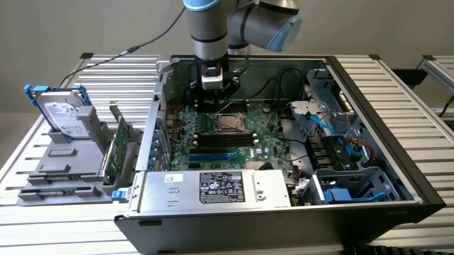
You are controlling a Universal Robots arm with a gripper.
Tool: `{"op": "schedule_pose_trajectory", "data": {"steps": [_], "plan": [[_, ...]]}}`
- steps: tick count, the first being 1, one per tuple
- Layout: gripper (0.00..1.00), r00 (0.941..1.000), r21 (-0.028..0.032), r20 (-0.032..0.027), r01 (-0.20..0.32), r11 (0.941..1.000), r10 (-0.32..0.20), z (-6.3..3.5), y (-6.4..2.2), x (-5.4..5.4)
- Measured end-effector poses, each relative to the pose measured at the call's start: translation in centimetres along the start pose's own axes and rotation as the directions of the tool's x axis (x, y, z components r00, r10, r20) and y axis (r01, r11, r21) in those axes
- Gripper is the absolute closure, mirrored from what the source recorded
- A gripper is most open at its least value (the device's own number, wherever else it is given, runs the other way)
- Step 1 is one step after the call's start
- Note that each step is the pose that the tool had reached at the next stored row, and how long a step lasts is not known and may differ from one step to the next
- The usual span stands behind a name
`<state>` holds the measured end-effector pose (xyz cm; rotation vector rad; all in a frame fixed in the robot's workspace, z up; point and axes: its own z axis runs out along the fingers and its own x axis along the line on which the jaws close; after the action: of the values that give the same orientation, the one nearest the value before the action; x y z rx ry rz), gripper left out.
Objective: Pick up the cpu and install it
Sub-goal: 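Install the first cpu locking lever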
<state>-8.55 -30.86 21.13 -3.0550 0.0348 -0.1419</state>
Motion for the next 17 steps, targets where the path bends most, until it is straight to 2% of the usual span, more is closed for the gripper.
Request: {"op": "schedule_pose_trajectory", "data": {"steps": [17], "plan": [[0.89,1.0,0.0053,0.0031,-0.001,1.0,0.001,0.26,-0.01,1.2]]}}
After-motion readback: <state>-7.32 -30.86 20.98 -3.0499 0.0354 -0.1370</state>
